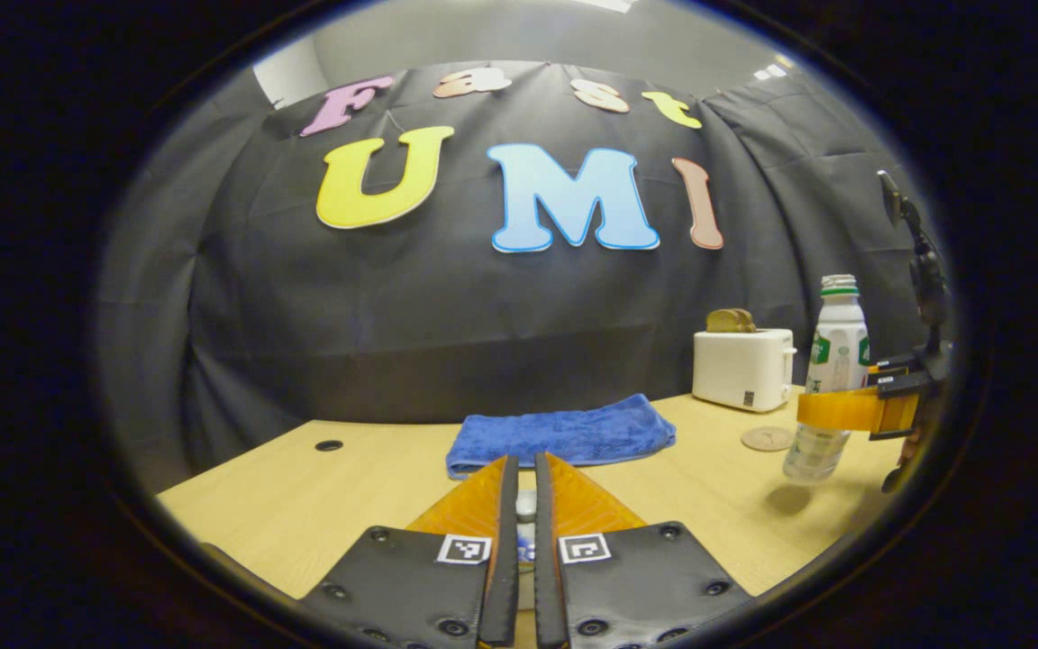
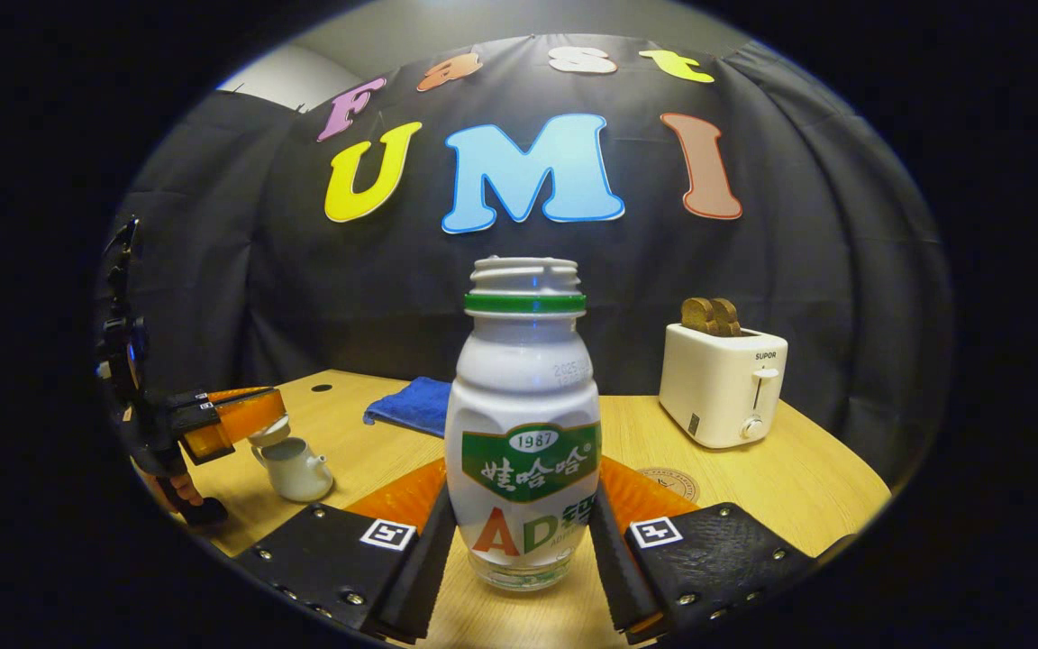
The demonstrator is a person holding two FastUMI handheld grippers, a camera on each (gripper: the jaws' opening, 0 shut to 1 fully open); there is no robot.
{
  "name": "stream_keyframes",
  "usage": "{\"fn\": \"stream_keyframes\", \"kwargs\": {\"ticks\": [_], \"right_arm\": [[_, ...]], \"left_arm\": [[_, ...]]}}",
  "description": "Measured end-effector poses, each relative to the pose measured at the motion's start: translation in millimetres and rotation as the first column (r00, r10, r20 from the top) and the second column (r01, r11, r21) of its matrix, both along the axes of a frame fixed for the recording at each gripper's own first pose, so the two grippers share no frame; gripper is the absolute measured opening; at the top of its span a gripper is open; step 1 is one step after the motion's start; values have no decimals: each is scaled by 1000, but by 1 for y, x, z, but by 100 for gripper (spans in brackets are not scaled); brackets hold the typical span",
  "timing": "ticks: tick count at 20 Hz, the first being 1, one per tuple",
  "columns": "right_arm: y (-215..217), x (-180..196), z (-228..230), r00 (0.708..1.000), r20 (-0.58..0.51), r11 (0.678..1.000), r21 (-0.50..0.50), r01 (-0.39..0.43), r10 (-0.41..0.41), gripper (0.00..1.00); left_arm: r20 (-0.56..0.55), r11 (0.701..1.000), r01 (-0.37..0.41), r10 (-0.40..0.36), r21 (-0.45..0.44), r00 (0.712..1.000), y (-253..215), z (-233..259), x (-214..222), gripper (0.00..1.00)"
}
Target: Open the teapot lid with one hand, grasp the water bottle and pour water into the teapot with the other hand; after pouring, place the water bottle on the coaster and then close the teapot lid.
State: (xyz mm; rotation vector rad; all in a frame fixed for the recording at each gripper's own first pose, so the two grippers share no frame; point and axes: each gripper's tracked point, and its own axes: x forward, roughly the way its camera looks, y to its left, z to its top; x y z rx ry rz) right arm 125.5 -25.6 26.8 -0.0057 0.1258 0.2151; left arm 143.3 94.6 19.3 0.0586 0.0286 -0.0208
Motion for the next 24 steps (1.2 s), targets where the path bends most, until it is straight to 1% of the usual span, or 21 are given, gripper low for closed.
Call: {"fn": "stream_keyframes", "kwargs": {"ticks": [1, 4, 5, 6, 8, 9, 11, 12, 13, 14, 16, 17, 18, 19, 20, 21, 22, 24], "right_arm": [[-1, 1, -3, 1000, -9, 1000, -11, 3, -3, 72], [-2, 1, -3, 1000, -10, 1000, -9, 5, -5, 72], [-3, 1, -4, 1000, -10, 1000, -14, 9, -9, 72], [-4, 2, -5, 1000, -10, 1000, -17, 13, -13, 72], [-2, 3, -8, 1000, -17, 1000, -16, 10, -11, 72], [-2, 3, -9, 1000, -21, 1000, -17, 8, -9, 72], [-1, 4, -12, 1000, -26, 1000, -22, 7, -7, 72], [-1, 4, -13, 1000, -28, 1000, -24, 7, -8, 72], [-2, 4, -13, 1000, -29, 1000, -26, 9, -9, 72], [-2, 5, -16, 999, -32, 1000, -27, 9, -9, 72], [-2, 6, -21, 999, -46, 999, -32, 14, -16, 72], [-2, 7, -24, 998, -55, 999, -35, 16, -18, 72], [-2, 7, -27, 998, -60, 999, -36, 17, -19, 72], [0, 7, -27, 998, -63, 999, -38, 17, -19, 72], [1, 7, -28, 998, -60, 999, -42, 16, -19, 72], [0, 7, -26, 998, -53, 999, -50, 19, -22, 72], [-2, 7, -26, 999, -45, 998, -58, 23, -26, 72], [-10, 10, -21, 998, -28, 997, -60, 50, -52, 72]], "left_arm": [[-4, 1000, -7, 7, 11, 1000, 1, -4, 2, 18], [-6, 999, -21, 20, -25, 1000, 8, -10, 6, 18], [-20, 999, -30, 30, -32, 999, 13, -15, 7, 14], [-35, 999, -37, 36, -39, 999, 16, -22, 9, 13], [-51, 998, -44, 42, -47, 998, 20, -28, 11, 14], [-56, 998, -42, 39, -54, 998, 20, -30, 12, 18], [-58, 997, -45, 41, -59, 997, 19, -31, 12, 18], [-60, 997, -49, 46, -61, 997, 22, -33, 11, 13], [-58, 997, -51, 47, -64, 997, 22, -33, 11, 18], [-56, 996, -51, 47, -68, 997, 23, -32, 10, 14], [-55, 996, -54, 50, -73, 997, 24, -31, 8, 14], [-50, 995, -57, 53, -77, 997, 25, -30, 8, 21], [-36, 995, -53, 50, -83, 998, 24, -28, 6, 19], [-32, 995, -45, 42, -87, 999, 23, -27, 4, 26], [-29, 995, -53, 50, -86, 998, 27, -29, 2, 33], [-27, 994, -52, 50, -91, 998, 28, -27, 1, 29], [-25, 993, -54, 52, -101, 998, 30, -27, -1, 43], [-3, 990, -66, 66, -122, 998, 36, -15, -8, 43]]}}
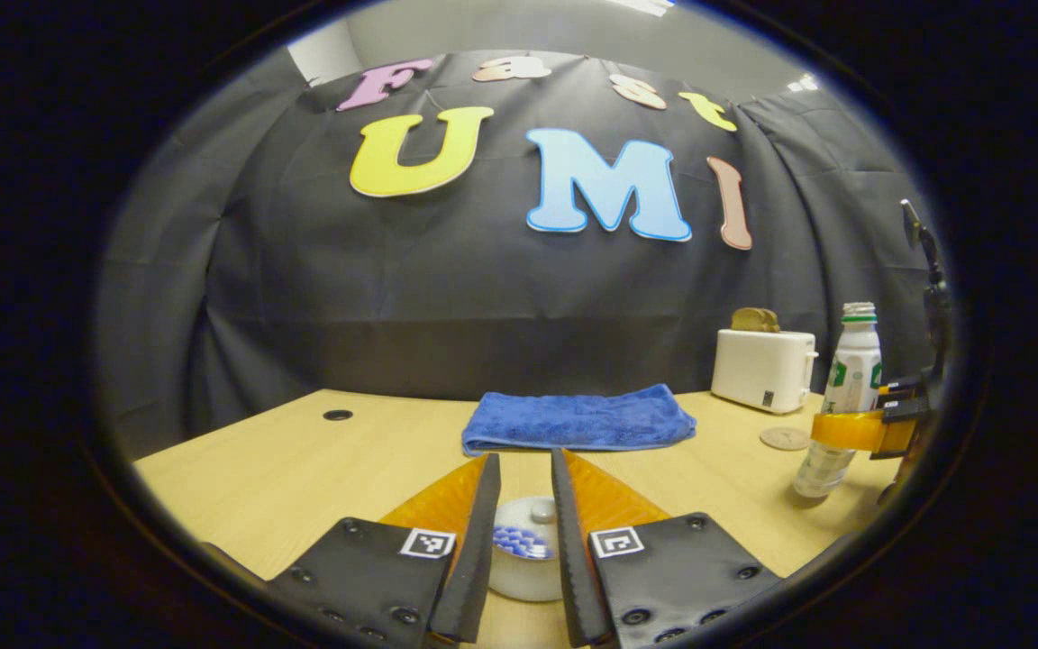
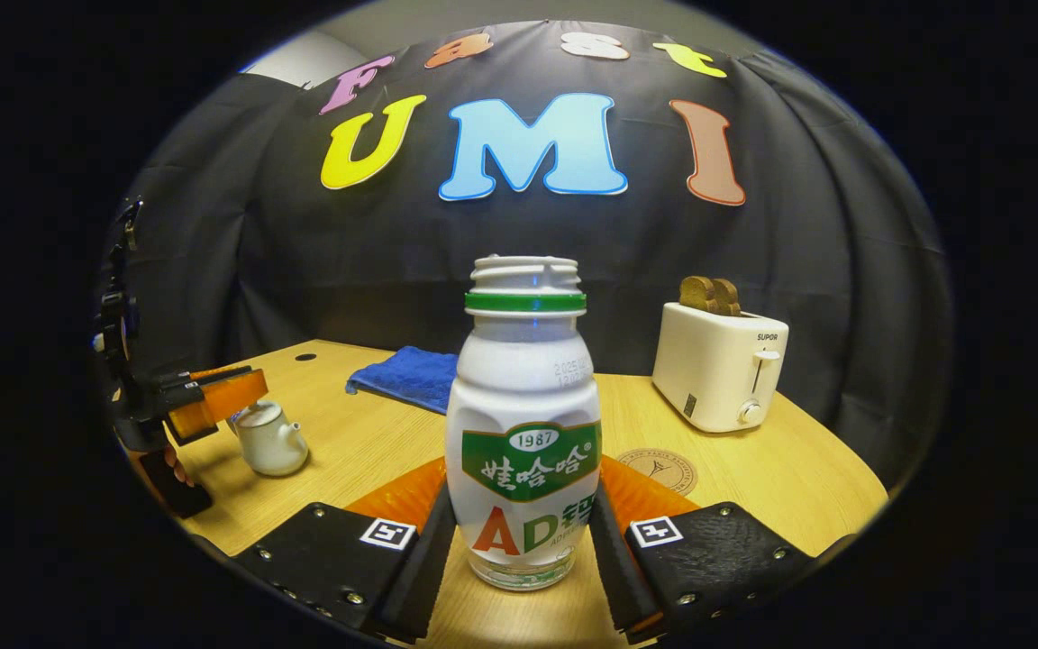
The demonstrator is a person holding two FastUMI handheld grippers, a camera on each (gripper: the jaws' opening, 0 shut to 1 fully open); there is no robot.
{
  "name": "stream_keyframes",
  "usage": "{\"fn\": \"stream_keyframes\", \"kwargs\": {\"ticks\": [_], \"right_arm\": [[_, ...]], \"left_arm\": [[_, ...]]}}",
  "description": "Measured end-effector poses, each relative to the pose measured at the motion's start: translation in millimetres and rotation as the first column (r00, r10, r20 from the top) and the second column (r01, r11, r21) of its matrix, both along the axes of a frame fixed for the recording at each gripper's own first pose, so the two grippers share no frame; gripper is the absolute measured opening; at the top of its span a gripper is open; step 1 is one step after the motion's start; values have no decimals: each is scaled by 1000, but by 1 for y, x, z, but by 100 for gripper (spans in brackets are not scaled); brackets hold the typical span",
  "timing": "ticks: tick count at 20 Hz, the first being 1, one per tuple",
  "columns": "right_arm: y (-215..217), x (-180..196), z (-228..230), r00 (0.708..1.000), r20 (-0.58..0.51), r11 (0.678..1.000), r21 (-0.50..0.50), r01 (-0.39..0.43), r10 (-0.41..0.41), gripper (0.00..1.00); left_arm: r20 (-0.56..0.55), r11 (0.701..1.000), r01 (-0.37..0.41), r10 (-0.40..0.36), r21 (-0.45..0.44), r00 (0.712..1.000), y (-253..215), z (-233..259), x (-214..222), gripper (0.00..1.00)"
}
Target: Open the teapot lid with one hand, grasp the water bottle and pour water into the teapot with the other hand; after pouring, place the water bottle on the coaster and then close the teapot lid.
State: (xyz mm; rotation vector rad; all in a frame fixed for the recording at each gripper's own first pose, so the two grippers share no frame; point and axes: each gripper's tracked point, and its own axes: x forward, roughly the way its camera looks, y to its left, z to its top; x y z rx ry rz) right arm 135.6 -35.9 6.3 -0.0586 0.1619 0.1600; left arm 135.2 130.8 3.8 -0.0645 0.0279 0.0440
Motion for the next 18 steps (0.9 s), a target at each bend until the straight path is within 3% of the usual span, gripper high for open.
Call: {"fn": "stream_keyframes", "kwargs": {"ticks": [1, 2, 5, 9, 15, 18], "right_arm": [[-6, 2, 3, 1000, 8, 1000, 6, 14, -15, 72], [-11, 5, 5, 1000, 14, 1000, 14, 22, -22, 72], [-29, 18, 11, 998, 18, 998, 12, 65, -65, 72], [-55, 38, 25, 993, 23, 991, 70, 118, -120, 71], [-95, 82, 30, 983, -14, 978, 98, 184, -184, 71], [-110, 105, 26, 976, -13, 974, 57, 220, -220, 71]], "left_arm": [[10, 1000, -1, 1, -11, 1000, 0, 7, -5, 41], [13, 1000, 2, -1, -21, 1000, -1, 12, -14, 51], [63, 1000, 10, -9, -12, 998, -8, 41, -48, 57], [115, 999, 36, -34, -13, 993, -12, 62, -83, 72], [114, 1000, 12, -10, -19, 993, 1, 67, -102, 72], [90, 1000, 4, -2, -19, 996, 5, 59, -100, 72]]}}
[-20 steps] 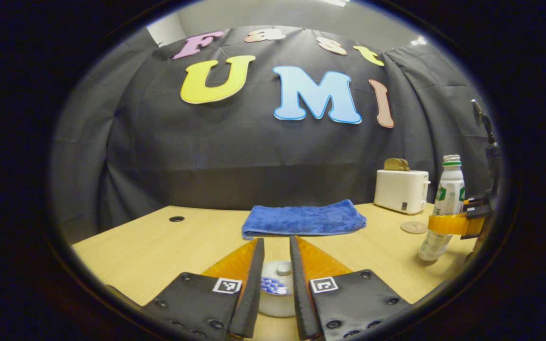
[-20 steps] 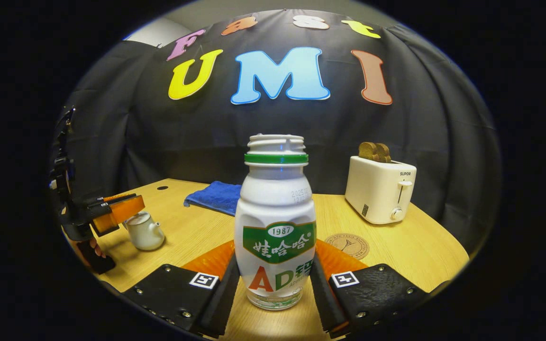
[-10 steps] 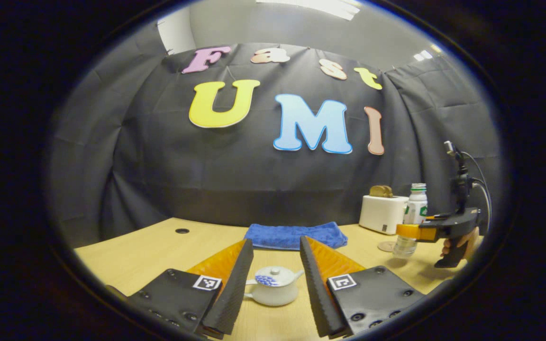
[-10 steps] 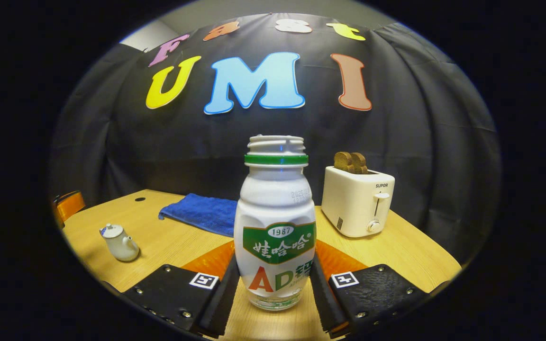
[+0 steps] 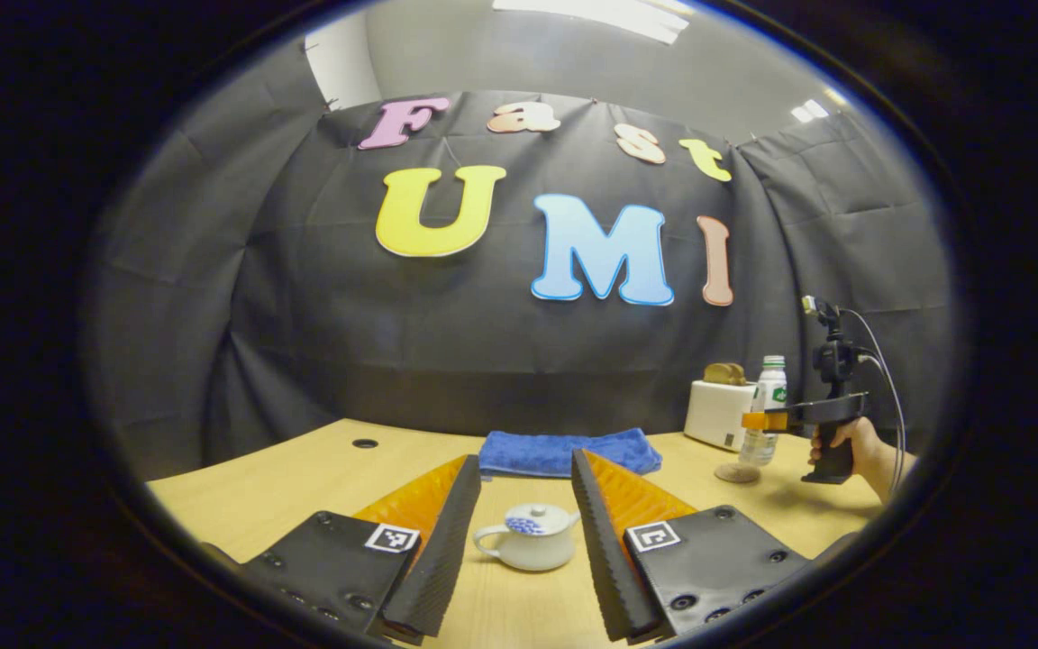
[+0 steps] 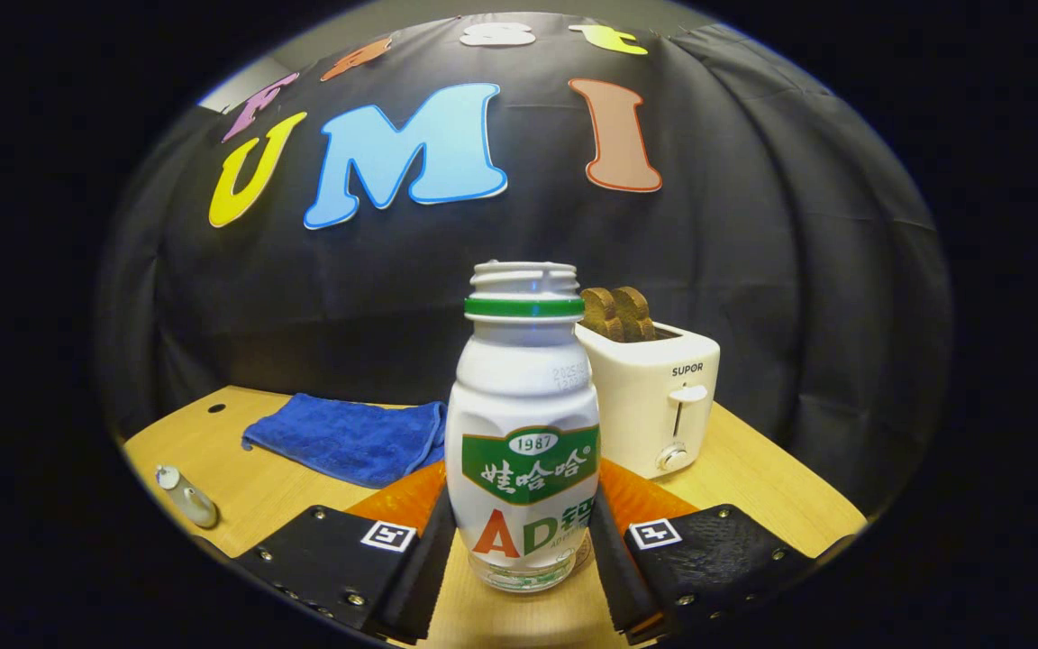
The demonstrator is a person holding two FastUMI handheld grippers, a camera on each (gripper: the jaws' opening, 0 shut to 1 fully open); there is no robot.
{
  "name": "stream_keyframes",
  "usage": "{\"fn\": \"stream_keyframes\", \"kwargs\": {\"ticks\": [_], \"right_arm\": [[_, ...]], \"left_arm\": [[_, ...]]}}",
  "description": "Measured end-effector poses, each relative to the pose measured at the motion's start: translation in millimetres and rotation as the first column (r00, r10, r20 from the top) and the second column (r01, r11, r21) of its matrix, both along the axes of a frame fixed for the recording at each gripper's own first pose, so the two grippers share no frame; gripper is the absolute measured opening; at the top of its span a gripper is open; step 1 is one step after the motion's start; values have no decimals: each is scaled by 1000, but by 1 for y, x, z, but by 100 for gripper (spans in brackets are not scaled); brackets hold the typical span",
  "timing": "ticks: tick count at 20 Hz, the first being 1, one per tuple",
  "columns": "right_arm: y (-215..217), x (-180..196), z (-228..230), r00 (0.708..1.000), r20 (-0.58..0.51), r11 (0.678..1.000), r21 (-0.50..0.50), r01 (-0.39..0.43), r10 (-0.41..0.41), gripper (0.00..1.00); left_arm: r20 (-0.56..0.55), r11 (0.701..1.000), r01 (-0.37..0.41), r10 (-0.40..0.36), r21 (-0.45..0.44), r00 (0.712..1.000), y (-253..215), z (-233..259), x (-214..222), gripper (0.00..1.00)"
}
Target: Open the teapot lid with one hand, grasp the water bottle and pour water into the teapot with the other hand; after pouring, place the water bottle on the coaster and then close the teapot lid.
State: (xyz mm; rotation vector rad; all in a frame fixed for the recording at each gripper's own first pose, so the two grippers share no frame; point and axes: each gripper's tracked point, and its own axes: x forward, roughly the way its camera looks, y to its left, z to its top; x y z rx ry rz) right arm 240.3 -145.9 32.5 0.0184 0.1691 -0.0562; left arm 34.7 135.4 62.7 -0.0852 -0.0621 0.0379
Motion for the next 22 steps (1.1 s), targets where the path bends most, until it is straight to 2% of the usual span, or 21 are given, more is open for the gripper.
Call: {"fn": "stream_keyframes", "kwargs": {"ticks": [3, 6, 18, 20, 22], "right_arm": [[-7, 14, -12, 999, -17, 999, -36, 27, -27, 71], [-8, 21, -23, 999, -21, 999, -4, 38, -39, 71], [-7, 26, -32, 999, -13, 999, 12, 41, -40, 72], [-5, 25, -38, 999, -41, 999, -26, 29, -30, 75], [-1, 24, -42, 998, -61, 998, -60, 22, -25, 88]], "left_arm": [[-19, 1000, 11, -11, -8, 1000, -3, -4, 4, 72], [-15, 1000, 14, -13, 9, 1000, -5, 0, 5, 72], [-41, 999, 30, -29, 28, 999, -18, -9, 15, 72], [-42, 999, 33, -32, 29, 999, -20, -10, 14, 72], [-44, 999, 38, -36, 33, 998, -24, -10, 12, 72]]}}
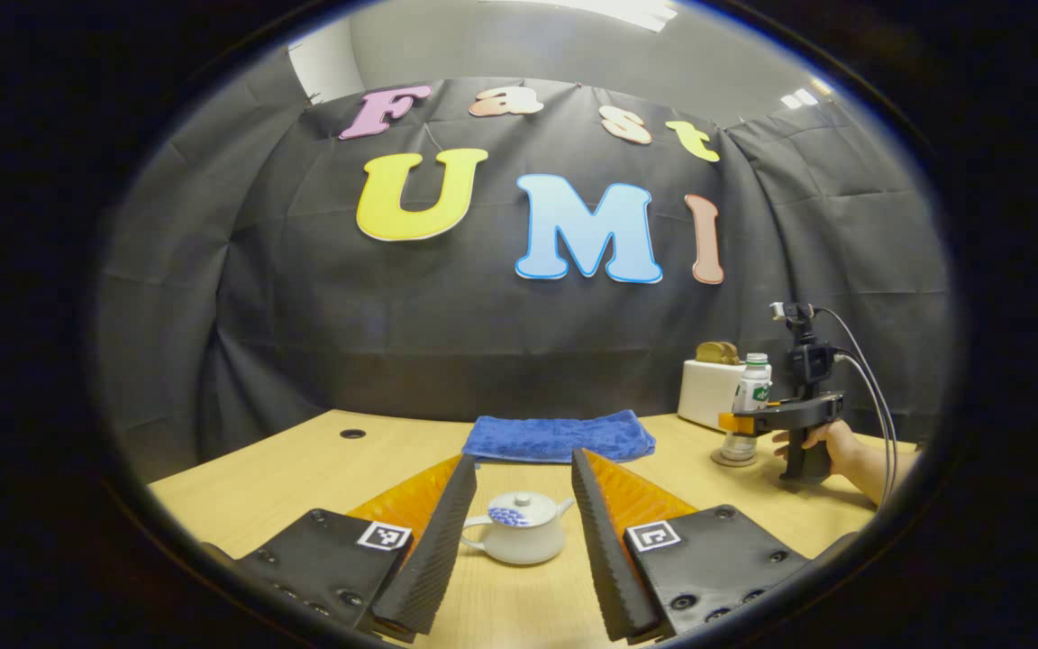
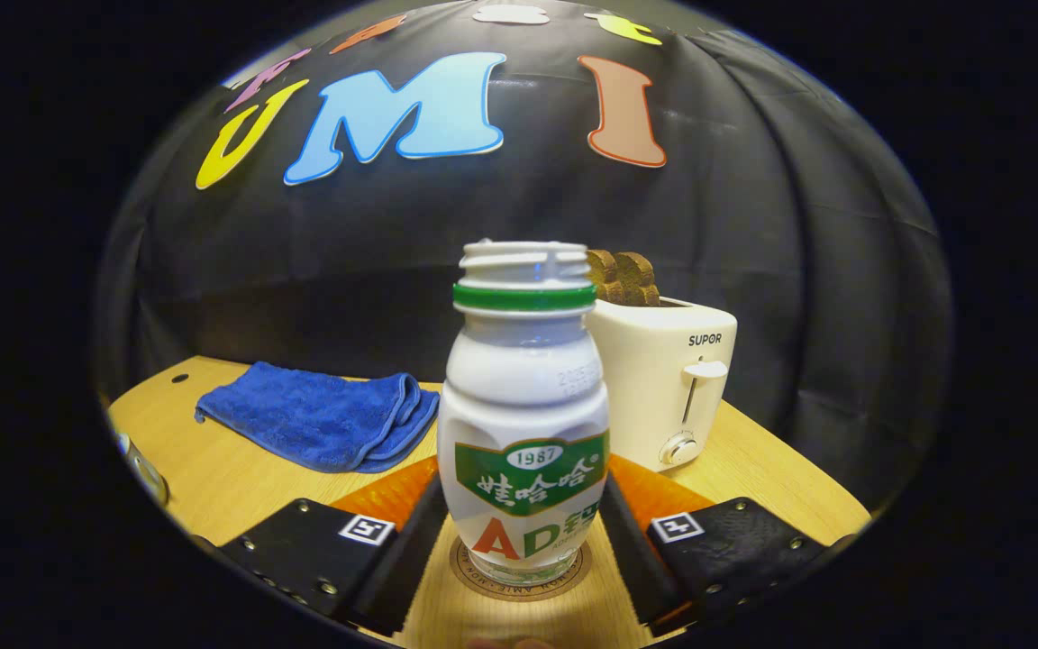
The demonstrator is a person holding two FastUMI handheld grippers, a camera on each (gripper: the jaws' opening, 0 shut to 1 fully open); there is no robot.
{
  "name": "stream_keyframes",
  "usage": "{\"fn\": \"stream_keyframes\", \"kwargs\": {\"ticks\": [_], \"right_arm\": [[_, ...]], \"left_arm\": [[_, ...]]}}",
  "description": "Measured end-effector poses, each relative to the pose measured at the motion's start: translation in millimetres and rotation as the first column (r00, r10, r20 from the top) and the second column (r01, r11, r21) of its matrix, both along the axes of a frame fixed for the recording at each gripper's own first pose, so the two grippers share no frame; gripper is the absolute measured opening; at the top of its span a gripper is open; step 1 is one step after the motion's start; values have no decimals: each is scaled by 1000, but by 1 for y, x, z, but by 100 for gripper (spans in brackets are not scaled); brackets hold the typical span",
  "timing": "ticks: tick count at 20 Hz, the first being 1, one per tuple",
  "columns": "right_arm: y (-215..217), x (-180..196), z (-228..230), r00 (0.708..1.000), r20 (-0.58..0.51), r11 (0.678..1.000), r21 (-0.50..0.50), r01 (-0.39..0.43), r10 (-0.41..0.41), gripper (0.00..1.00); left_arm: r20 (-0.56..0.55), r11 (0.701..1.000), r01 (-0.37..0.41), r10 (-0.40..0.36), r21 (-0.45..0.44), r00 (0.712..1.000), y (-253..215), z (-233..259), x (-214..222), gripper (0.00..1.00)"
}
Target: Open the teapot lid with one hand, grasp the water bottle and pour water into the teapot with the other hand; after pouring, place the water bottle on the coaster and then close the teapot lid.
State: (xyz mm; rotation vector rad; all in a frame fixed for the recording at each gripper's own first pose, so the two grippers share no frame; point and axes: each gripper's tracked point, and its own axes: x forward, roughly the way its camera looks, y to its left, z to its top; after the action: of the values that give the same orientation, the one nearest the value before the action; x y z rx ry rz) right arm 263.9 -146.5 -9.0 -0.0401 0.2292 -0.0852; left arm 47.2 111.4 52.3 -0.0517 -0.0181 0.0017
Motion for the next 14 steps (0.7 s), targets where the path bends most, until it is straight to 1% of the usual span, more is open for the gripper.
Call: {"fn": "stream_keyframes", "kwargs": {"ticks": [1, 6, 8, 12, 14], "right_arm": [[2, 0, 1, 1000, 3, 1000, -3, -3, 3, 96], [-7, -10, 25, 997, 65, 999, 14, 41, -41, 96], [-6, -21, 35, 996, 81, 999, 10, 33, -34, 96], [2, -63, 65, 991, 137, 1000, 21, -2, -1, 96], [7, -92, 75, 987, 159, 1000, 30, -3, -2, 96]], "left_arm": [[0, 1000, 2, -2, 6, 1000, -1, 1, -1, 72], [-1, 1000, 4, -4, 25, 1000, -5, 2, -7, 72], [3, 1000, 6, -6, 21, 1000, -7, 4, -10, 72], [10, 1000, 19, -19, 6, 1000, -18, 5, -13, 72], [2, 999, 34, -34, -2, 999, -29, -2, -13, 77]]}}
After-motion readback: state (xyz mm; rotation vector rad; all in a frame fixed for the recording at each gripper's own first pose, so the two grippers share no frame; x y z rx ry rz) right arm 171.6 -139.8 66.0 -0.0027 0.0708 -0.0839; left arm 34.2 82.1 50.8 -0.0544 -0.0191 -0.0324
